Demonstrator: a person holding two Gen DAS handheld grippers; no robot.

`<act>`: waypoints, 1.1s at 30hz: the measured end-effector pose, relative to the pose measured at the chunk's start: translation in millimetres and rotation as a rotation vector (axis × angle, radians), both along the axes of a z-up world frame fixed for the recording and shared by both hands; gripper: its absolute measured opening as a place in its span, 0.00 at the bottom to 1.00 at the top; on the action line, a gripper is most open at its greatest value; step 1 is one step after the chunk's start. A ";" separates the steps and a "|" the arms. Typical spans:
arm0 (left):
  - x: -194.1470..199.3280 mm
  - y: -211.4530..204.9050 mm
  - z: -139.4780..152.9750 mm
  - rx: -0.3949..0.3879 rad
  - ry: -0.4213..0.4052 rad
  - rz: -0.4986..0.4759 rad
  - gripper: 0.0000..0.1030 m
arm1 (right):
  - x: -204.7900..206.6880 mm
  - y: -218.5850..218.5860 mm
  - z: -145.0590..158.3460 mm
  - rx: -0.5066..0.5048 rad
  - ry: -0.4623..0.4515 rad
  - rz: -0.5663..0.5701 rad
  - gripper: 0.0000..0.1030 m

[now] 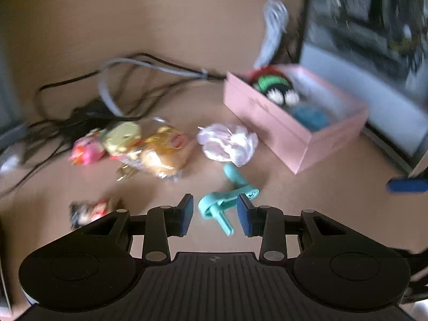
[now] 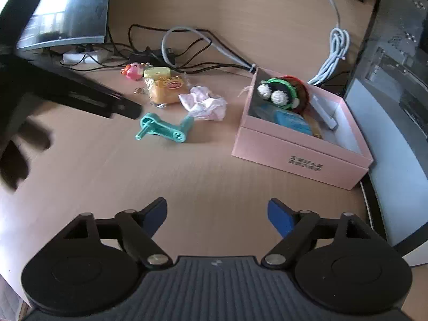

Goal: Organize objects
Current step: 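Move the left gripper to the teal crank toy and grasp it, then grasp the crumpled white plastic bag with the right gripper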

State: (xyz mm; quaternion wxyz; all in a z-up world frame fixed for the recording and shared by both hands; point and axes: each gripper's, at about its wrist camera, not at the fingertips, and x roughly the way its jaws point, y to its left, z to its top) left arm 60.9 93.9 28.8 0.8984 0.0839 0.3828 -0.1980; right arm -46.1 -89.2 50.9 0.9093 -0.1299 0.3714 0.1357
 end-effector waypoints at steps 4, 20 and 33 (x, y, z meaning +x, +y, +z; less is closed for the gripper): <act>31.6 -17.6 -21.7 0.072 0.085 -0.041 0.41 | -0.7 -13.4 -3.8 0.009 0.004 0.011 0.83; 35.8 -27.9 -24.0 0.010 0.133 0.279 0.31 | 37.8 -16.9 -34.1 -0.002 0.059 0.241 0.84; -97.0 65.2 -19.5 -0.016 0.133 0.659 0.31 | 96.5 46.0 4.6 -0.039 -0.153 0.251 0.54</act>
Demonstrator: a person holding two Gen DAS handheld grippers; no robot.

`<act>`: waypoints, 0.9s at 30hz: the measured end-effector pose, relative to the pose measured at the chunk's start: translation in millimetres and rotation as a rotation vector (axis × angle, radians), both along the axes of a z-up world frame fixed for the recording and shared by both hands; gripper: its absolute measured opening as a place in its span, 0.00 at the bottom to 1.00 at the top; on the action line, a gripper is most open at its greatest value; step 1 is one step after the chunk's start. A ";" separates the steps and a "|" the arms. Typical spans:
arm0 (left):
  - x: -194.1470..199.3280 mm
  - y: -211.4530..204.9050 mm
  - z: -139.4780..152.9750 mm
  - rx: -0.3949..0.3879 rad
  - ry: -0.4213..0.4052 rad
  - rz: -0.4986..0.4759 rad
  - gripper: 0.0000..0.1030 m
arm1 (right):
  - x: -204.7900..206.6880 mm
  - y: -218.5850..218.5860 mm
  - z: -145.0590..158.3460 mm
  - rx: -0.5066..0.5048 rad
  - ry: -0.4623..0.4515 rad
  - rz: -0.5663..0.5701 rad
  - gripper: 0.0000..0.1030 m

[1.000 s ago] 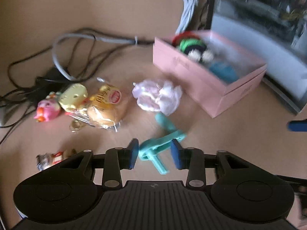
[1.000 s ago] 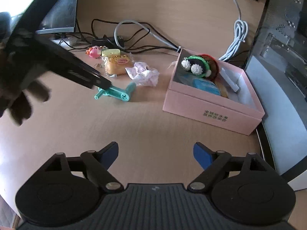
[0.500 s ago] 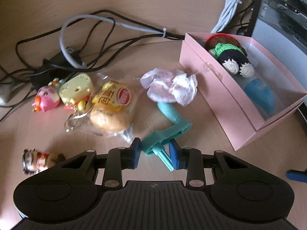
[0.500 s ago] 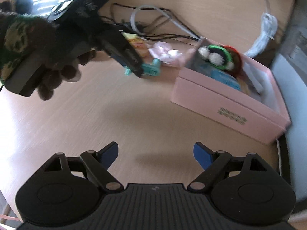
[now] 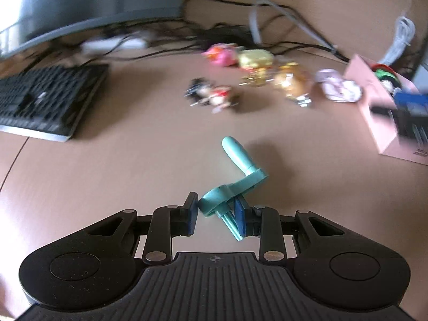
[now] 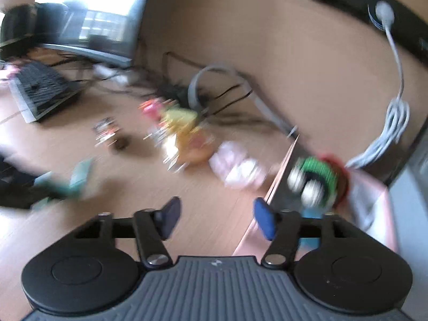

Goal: Organize objects
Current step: 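Grasp the crumpled white plastic bag with the right gripper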

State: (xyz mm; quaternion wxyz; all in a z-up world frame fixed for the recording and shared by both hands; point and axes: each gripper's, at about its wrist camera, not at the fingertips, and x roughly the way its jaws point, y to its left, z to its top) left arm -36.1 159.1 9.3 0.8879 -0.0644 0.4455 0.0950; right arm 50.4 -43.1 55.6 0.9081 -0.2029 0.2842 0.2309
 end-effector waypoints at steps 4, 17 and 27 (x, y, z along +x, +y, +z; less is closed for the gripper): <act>-17.9 13.8 2.8 -0.018 -0.016 0.030 0.31 | 65.9 42.0 -2.6 -0.033 0.031 -0.113 0.53; -33.0 29.7 2.3 -0.052 -0.009 -0.020 0.31 | 46.4 60.4 -29.0 0.006 0.307 -0.096 0.29; -25.7 35.2 1.1 -0.079 -0.012 -0.176 0.31 | -85.6 36.9 -24.3 -0.063 0.160 -0.035 0.85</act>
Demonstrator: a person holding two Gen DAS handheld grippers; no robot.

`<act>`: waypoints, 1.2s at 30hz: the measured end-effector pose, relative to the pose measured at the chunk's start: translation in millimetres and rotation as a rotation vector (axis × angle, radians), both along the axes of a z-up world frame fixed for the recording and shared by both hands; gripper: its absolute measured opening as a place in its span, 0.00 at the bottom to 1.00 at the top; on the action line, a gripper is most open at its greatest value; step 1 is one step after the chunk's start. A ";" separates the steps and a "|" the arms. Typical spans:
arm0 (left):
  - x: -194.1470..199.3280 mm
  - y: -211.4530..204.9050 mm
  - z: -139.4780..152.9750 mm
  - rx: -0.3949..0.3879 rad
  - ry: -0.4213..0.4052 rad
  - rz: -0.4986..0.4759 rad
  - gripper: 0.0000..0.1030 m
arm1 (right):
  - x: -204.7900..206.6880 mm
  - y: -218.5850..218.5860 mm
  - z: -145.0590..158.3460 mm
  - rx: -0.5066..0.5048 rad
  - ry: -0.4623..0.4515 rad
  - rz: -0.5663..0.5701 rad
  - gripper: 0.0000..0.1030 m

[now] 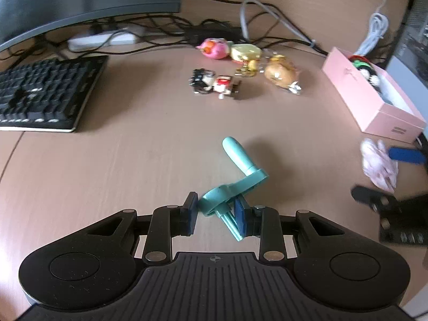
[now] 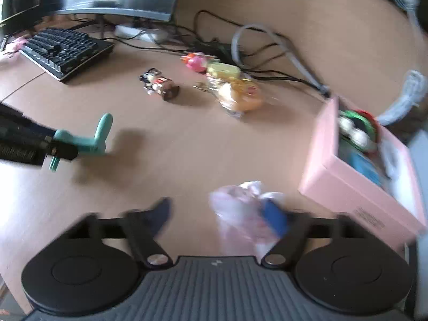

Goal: Organize objects
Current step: 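Grasp the crumpled white plastic bag with the right gripper, then carry the teal toy and white bag over the pink box and open both grippers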

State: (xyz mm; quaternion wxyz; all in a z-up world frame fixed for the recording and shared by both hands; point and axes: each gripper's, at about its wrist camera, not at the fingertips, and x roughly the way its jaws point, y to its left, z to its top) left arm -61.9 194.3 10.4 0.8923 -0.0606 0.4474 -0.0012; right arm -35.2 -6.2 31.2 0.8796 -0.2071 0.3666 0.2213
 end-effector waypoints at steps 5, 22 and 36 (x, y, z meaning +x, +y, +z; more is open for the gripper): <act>5.9 -8.4 -1.4 0.021 -0.008 -0.080 0.31 | -17.2 -18.0 2.6 0.071 -0.019 -0.134 0.84; -1.8 -20.0 -5.7 0.069 -0.067 -0.162 0.31 | 22.9 -52.8 -21.3 0.258 0.016 -0.385 0.36; 26.2 -112.3 78.9 -0.111 -0.195 -0.398 0.31 | -49.8 -121.1 81.9 0.203 -0.073 -0.420 0.30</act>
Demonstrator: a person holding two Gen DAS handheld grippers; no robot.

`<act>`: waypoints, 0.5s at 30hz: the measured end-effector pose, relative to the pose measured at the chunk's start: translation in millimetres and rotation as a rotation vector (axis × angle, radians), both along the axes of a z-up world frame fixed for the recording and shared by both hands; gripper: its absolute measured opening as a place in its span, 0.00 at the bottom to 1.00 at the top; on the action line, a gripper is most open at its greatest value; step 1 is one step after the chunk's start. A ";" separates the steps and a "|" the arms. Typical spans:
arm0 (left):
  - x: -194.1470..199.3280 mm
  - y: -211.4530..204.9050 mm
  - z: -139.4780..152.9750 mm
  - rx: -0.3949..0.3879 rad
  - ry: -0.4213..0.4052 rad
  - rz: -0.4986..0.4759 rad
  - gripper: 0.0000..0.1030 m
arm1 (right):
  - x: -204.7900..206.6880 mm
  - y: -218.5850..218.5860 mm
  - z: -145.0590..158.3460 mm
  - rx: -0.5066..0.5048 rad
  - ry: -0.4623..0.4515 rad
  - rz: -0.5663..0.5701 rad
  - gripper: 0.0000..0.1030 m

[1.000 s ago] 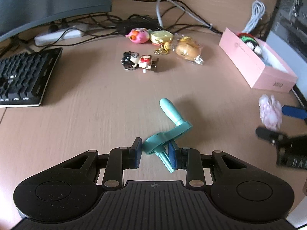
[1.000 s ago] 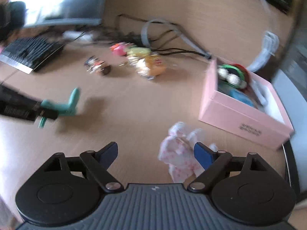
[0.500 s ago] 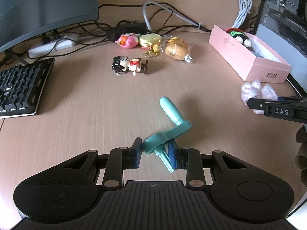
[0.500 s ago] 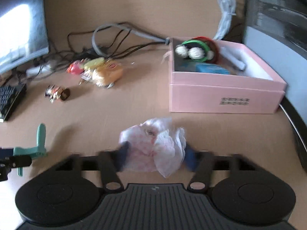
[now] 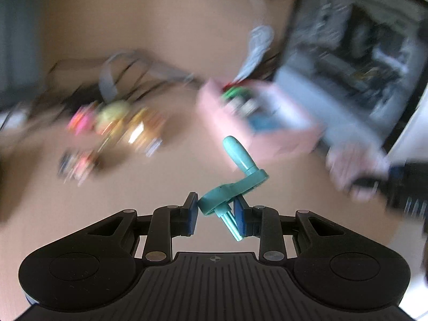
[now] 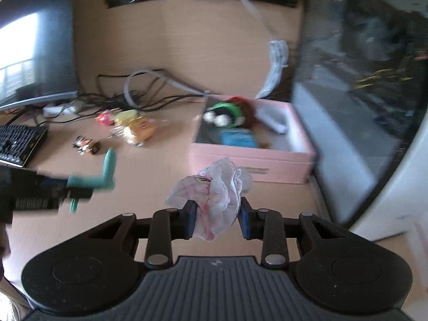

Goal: Organize objects
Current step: 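Carry the teal toy and white bag over the pink box and open both grippers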

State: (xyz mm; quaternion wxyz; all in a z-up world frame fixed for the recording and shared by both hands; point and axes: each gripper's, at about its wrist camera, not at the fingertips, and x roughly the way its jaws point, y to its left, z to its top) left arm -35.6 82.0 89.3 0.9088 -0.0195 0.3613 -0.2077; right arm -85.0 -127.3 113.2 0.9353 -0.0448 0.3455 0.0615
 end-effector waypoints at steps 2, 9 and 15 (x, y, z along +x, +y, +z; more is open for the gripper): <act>23.1 -31.6 31.3 0.001 -0.072 -0.071 0.31 | -3.6 -14.1 13.8 -0.008 -0.003 -0.010 0.30; 121.8 -139.3 50.2 -0.041 -0.216 -0.181 0.35 | 0.7 -57.9 28.7 -0.005 -0.063 -0.007 0.30; 160.7 -159.5 21.1 -0.080 -0.102 -0.100 0.33 | 25.7 -81.0 9.5 0.056 -0.028 0.015 0.30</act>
